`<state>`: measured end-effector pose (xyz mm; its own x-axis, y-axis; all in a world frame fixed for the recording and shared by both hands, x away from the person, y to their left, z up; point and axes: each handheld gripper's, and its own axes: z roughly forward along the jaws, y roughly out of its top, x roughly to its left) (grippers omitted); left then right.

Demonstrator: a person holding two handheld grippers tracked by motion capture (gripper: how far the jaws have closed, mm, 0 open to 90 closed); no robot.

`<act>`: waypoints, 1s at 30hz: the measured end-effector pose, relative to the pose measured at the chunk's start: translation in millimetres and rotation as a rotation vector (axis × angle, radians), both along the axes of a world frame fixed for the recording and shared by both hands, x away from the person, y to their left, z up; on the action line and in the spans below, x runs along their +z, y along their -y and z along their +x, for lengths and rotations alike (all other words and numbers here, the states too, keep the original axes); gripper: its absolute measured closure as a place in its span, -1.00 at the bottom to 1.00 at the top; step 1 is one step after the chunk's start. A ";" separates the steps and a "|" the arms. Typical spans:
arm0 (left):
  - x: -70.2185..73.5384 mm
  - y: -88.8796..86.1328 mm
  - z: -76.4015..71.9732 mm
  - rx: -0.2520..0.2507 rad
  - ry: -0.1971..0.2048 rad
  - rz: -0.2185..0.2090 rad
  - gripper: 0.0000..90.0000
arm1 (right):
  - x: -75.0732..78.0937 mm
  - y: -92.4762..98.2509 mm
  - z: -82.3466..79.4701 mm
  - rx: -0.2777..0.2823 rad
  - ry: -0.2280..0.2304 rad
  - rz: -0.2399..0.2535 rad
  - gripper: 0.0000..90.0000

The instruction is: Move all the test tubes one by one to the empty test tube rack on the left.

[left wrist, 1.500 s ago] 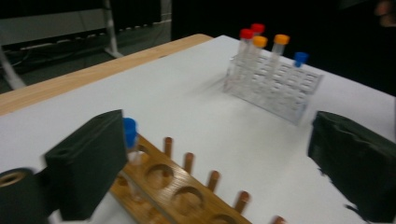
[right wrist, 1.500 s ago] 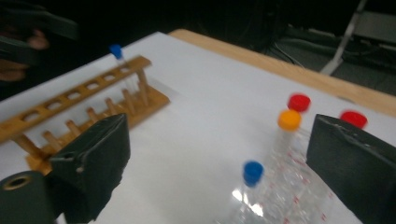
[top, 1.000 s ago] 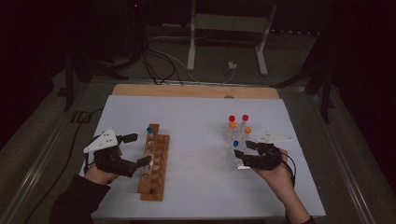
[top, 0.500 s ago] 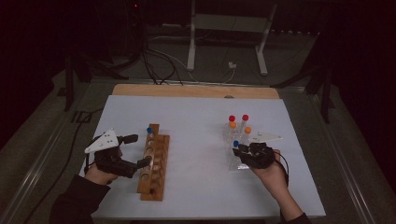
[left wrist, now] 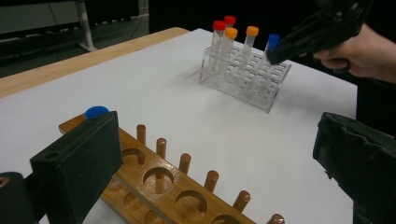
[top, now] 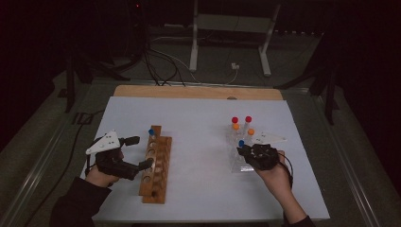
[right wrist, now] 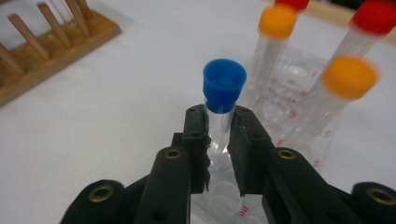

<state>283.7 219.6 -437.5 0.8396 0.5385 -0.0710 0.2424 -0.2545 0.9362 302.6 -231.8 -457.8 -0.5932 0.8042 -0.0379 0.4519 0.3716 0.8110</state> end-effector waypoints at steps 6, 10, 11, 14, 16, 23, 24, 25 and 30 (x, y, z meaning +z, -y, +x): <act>3.1 2.0 -1.1 -0.009 0.000 0.002 -0.95 | 20.2 1.0 -10.4 0.011 0.062 0.028 0.70; 6.7 4.0 -3.2 -0.017 0.012 -0.006 -0.95 | 33.2 -2.0 -19.0 0.023 0.112 0.026 0.70; 7.8 4.4 -3.6 -0.018 0.015 -0.007 -0.95 | 36.7 -2.5 -21.1 0.027 0.122 0.035 0.70; 10.9 6.3 -5.0 -0.027 0.016 -0.022 -0.95 | 43.8 -7.6 -27.7 0.052 0.142 0.045 0.70; 12.8 9.0 -6.3 -0.035 0.017 -0.022 -0.95 | 45.9 -12.8 -31.1 0.078 0.146 0.046 0.70; 20.0 23.5 -10.1 -0.063 0.023 -0.027 -0.95 | 42.3 -33.9 -37.9 0.167 0.116 0.050 0.70; 21.2 25.7 -10.3 -0.071 0.016 -0.040 -0.95 | 41.0 -37.5 -38.8 0.182 0.109 0.046 0.70; 22.6 28.1 -10.6 -0.063 0.012 -0.043 -0.95 | 39.4 -41.4 -39.9 0.197 0.104 0.041 0.70; 30.2 42.1 -16.3 -0.083 0.022 -0.033 -0.93 | 32.1 -57.6 -43.6 0.253 0.077 0.024 0.70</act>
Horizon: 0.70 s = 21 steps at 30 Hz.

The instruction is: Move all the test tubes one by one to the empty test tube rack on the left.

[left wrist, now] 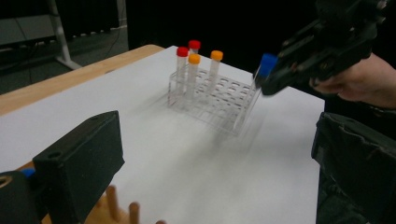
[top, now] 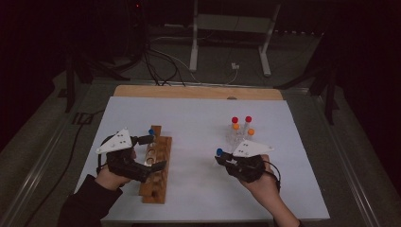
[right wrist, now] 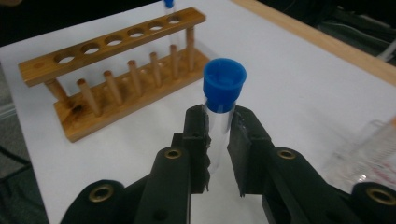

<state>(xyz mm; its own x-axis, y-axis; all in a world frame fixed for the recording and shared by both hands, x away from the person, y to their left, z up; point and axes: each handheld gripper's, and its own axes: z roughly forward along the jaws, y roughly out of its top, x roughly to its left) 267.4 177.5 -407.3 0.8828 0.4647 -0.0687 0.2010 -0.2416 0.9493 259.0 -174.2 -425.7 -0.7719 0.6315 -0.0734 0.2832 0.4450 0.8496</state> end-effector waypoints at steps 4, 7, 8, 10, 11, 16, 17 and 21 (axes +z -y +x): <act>3.3 14.6 -4.3 -0.026 0.011 0.020 -0.91 | -4.8 -10.8 -2.5 0.036 -0.020 -0.008 0.70; 3.7 24.1 -7.0 -0.042 0.013 0.033 -0.89 | -6.8 -18.6 -4.7 0.064 -0.028 -0.015 0.70; 3.8 26.9 -7.7 -0.045 0.010 0.033 -0.89 | -7.2 -20.7 -5.2 0.070 -0.034 -0.015 0.70; 3.8 32.3 -8.9 -0.049 0.016 0.047 -0.87 | -8.0 -23.9 -5.6 0.083 -0.040 -0.020 0.70; 3.5 35.0 -9.5 -0.053 0.016 0.051 -0.87 | -8.4 -25.4 -6.0 0.088 -0.044 -0.021 0.70; 0.9 47.6 -9.7 -0.065 0.015 0.066 -0.71 | -8.4 -31.8 -9.4 0.113 -0.052 -0.024 0.70; 0.3 50.2 -9.8 -0.070 0.017 0.069 -0.65 | -8.2 -33.0 -10.0 0.116 -0.055 -0.022 0.70; -2.1 60.9 -9.6 -0.089 0.017 0.086 -0.59 | -8.5 -37.5 -11.5 0.129 -0.056 -0.028 0.70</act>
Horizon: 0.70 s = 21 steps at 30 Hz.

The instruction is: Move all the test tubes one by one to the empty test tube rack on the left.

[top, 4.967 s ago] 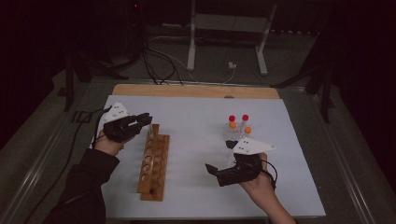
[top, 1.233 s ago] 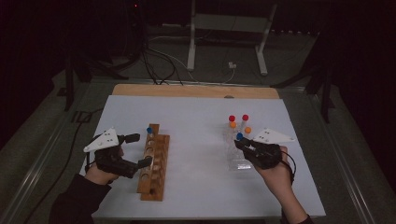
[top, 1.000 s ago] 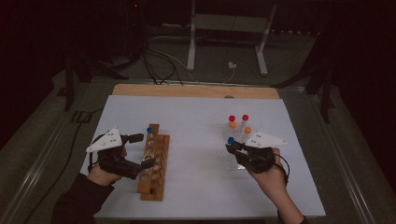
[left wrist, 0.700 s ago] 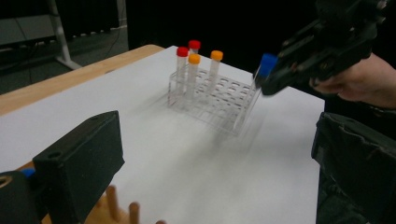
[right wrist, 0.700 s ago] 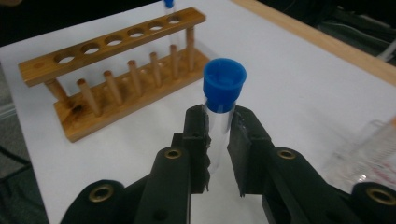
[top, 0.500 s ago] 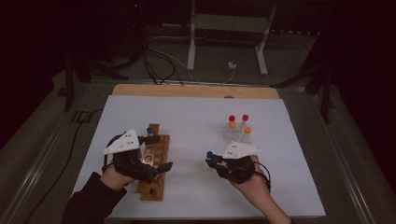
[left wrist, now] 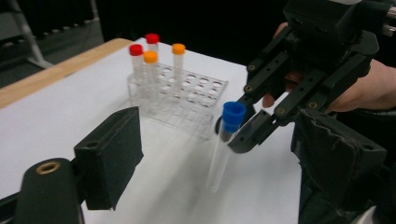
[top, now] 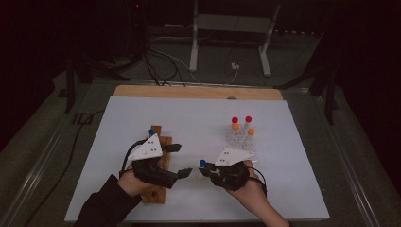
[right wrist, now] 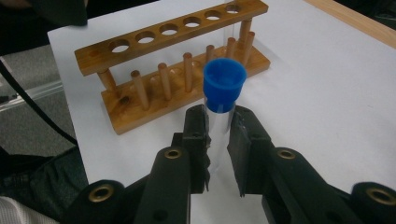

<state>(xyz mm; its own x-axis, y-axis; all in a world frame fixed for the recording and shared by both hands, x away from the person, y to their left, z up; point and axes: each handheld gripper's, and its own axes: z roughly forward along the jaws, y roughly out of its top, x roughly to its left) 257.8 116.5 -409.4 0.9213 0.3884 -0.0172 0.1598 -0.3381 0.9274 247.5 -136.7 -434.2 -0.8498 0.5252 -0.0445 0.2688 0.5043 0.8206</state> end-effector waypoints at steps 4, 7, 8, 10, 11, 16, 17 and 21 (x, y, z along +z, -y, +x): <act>-2.1 9.6 -0.1 -0.013 -0.001 0.015 -0.37 | -1.7 -2.5 -0.1 0.008 -0.004 -0.005 0.70; -3.5 15.5 -0.4 -0.026 0.004 0.026 -0.16 | -2.2 -3.3 -0.4 0.010 -0.004 -0.008 0.70; -3.8 16.9 -0.3 -0.035 0.003 0.029 -0.08 | -2.2 -3.4 -0.4 0.010 -0.004 -0.007 0.70; -5.1 20.3 -0.4 -0.034 0.003 0.037 0.01 | -2.2 -3.7 -0.7 0.012 -0.007 -0.007 0.70; -5.7 21.7 -0.3 -0.035 0.004 0.048 0.08 | -2.2 -4.0 -1.0 0.013 -0.006 -0.007 0.70; -9.6 27.5 1.6 -0.055 -0.004 0.059 0.24 | -2.9 -5.6 -1.6 0.020 -0.005 -0.009 0.70; -10.3 28.3 2.1 -0.047 -0.001 0.062 0.29 | -3.1 -5.5 -1.7 0.021 -0.007 -0.009 0.70; -13.1 30.9 4.3 -0.057 -0.002 0.075 0.46 | -3.6 -6.9 -3.3 0.024 -0.012 -0.007 0.70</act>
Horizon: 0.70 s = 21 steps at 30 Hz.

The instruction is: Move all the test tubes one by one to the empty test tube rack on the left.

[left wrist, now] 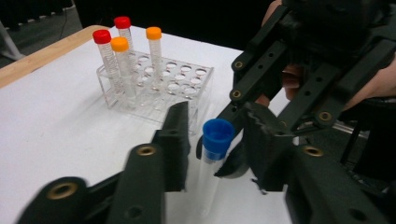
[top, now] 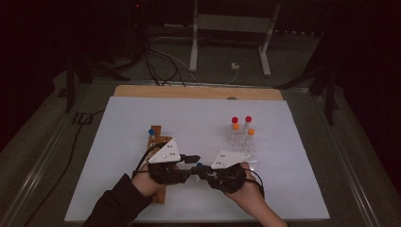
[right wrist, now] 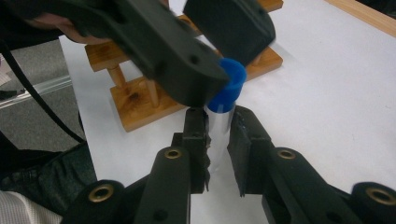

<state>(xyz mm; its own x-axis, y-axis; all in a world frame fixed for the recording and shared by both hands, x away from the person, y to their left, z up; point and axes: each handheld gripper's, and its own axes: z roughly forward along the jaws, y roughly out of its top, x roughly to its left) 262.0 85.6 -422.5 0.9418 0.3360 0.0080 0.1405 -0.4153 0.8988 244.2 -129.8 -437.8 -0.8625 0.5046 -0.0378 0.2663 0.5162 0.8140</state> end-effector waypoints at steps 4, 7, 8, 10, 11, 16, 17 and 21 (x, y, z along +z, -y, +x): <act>-2.2 2.6 0.6 -0.006 0.006 0.025 0.58 | 0.6 0.5 -0.2 0.002 0.001 0.003 0.70; -3.2 3.0 0.6 -0.009 0.012 0.019 0.69 | 1.1 1.5 0.1 -0.002 0.005 0.007 0.70; -3.2 3.2 0.3 -0.011 0.020 0.026 0.69 | 0.9 1.6 0.4 -0.001 0.004 0.005 0.70; -3.3 3.6 -0.2 -0.013 0.027 0.037 0.71 | 0.0 1.1 0.6 0.000 0.003 0.005 0.70; -3.1 3.3 -0.3 -0.012 0.028 0.037 0.72 | -0.3 0.9 0.7 0.002 -0.002 0.005 0.70; -1.2 1.0 0.3 -0.007 0.033 0.031 0.73 | 0.5 2.3 1.5 0.004 -0.003 0.021 0.62; -0.4 -0.1 0.5 -0.001 0.038 0.027 0.73 | 0.6 3.0 1.8 0.002 -0.005 0.023 0.54; 4.2 -8.2 3.0 0.025 0.044 0.018 0.73 | 2.1 9.4 2.7 -0.025 0.004 0.044 0.36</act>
